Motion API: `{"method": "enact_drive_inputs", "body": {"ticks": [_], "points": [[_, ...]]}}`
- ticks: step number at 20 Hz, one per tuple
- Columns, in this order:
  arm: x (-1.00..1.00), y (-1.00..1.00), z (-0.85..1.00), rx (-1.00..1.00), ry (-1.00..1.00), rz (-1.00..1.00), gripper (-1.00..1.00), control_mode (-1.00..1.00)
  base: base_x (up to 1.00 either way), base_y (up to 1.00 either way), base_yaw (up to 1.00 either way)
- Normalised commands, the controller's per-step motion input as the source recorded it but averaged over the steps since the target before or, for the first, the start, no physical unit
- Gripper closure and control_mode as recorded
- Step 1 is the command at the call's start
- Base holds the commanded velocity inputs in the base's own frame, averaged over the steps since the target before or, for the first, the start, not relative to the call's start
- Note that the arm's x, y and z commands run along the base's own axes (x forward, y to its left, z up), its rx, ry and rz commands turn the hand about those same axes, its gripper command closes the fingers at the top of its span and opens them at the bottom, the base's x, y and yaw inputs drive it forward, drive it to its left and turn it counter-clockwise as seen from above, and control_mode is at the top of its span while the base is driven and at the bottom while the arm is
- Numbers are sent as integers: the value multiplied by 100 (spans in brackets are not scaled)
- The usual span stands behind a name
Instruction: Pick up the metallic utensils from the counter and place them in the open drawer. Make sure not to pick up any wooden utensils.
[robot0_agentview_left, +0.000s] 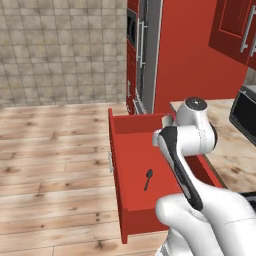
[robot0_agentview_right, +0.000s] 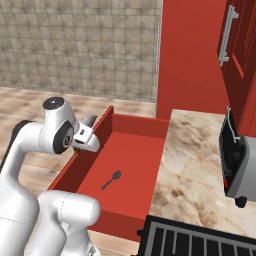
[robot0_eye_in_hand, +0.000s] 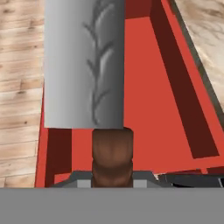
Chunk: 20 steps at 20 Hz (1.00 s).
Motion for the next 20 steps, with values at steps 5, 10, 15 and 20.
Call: {"method": "enact_drive_inputs", "body": {"ticks": [5,10,15,20], "points": [[96,-35,-87,0,5,0,100,-100,0,0,0],[100,-10,-75,0,6,0,100,-100,0,0,0],[100,-6,-65,0,8,0,100,-100,0,0,0],[80,-9,-36,0,10,1,100,-100,0,0,0]]}}
